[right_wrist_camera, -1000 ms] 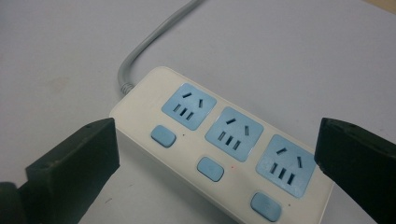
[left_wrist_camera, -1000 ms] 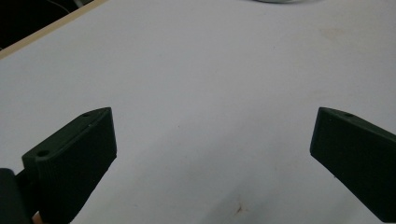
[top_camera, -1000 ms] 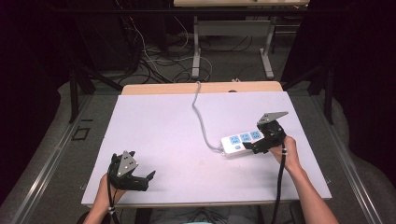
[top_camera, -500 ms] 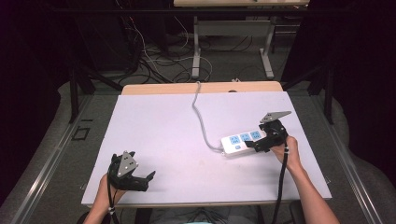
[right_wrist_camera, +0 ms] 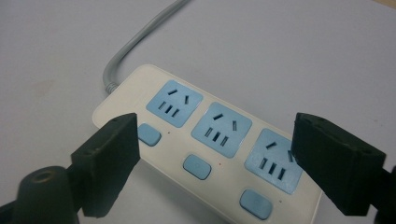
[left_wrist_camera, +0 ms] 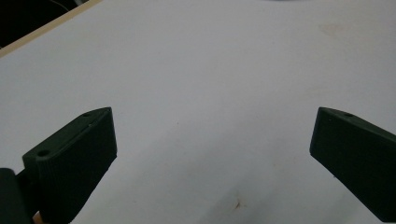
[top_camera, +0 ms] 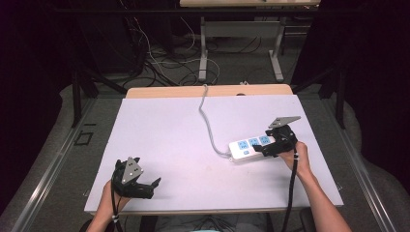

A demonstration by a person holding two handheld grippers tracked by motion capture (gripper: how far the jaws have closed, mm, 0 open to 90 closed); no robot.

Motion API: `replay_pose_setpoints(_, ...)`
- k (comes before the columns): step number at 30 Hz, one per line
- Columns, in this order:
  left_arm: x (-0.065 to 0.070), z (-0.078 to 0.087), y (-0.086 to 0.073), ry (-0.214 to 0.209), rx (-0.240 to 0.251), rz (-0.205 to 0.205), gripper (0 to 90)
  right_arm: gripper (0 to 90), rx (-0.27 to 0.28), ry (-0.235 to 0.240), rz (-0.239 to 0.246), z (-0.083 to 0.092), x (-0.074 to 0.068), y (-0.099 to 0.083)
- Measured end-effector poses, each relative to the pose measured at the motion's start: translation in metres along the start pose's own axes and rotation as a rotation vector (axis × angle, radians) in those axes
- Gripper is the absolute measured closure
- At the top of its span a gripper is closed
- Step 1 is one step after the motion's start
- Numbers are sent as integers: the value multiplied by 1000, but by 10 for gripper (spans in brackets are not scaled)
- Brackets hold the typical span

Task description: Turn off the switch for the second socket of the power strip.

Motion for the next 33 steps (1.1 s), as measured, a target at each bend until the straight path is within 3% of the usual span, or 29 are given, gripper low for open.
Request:
replay_pose_setpoints(6, 0, 0, 0, 1, 0, -3, 4, 314, -11, -21, 1, 0, -1, 0)
replay_pose_setpoints(14, 1, 0, -1, -4, -5, -1, 5, 663, 2, -41, -1, 1, -2, 0)
replay_pose_setpoints(22, 2, -1, -1, -13, -10, -2, 5, 865, 15, -79, 13, 0, -1, 0)
replay_pose_setpoints(24, 2, -1, -1, -13, -9, -1, 5, 900, 19, -85, 16, 2, -1, 0)
replay_pose_setpoints(33, 2, -1, -2, -10, -15, -3, 6, 900, 8, -92, 48, -1, -4, -1)
Point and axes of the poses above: each handheld gripper's, and its own axes: z roughly backward along the jaws, y roughly out of its top, x roughly to its right, the point moved 6 cm from there along -z, roughly forward along the jaws, and after that the axes turned 7 degrees about -y, right-handed, at the moved point
